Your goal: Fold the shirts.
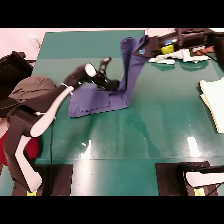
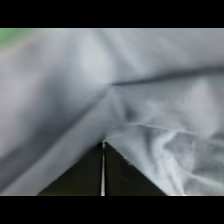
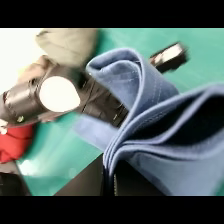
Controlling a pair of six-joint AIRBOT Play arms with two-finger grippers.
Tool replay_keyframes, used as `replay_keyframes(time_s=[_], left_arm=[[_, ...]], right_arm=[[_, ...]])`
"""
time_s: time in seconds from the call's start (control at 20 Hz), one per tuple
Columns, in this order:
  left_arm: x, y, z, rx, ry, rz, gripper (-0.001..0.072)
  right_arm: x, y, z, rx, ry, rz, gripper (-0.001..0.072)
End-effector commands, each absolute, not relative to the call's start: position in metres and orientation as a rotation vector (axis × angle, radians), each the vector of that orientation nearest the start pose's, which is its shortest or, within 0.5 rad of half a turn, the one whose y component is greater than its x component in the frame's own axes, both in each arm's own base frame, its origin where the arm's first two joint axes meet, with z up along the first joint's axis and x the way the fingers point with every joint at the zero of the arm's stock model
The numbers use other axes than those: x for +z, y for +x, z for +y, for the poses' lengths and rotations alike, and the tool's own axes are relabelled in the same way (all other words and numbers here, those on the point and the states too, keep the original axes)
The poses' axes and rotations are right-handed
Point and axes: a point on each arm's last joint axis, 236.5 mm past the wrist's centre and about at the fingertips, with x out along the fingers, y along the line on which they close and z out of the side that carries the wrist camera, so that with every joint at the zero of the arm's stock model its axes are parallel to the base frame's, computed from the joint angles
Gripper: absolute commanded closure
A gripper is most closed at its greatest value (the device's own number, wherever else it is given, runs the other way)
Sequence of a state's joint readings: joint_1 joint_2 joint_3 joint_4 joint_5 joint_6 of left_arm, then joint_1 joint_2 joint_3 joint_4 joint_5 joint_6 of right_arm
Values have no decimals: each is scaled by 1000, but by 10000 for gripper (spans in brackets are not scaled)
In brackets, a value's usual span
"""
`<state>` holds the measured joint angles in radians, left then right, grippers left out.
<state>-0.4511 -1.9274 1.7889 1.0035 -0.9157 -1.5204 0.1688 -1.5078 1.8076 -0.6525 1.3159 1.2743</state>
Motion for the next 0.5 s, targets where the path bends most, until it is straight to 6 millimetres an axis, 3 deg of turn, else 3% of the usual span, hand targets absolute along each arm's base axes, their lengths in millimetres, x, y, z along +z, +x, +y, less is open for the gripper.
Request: replay_keyframes(time_s=[0.0,0.15,0.2,0.25,0.3,0.35,0.45], left_arm=[[55,519,-266,-573,-252,1042,683],[159,538,-158,-402,-197,825,683],[191,536,-121,-333,-173,758,683],[213,531,-91,-271,-149,714,683],[229,524,-64,-217,-132,687,682],[239,518,-47,-184,-129,675,682],[247,508,-30,-155,-135,678,683]], right_arm=[[233,410,327,1093,383,821,696],[215,397,411,1200,439,793,694],[209,392,442,1243,457,751,621],[203,389,470,1277,472,709,431],[197,384,490,1302,475,704,347],[193,377,504,1337,448,708,344],[186,378,502,1351,342,709,349]])
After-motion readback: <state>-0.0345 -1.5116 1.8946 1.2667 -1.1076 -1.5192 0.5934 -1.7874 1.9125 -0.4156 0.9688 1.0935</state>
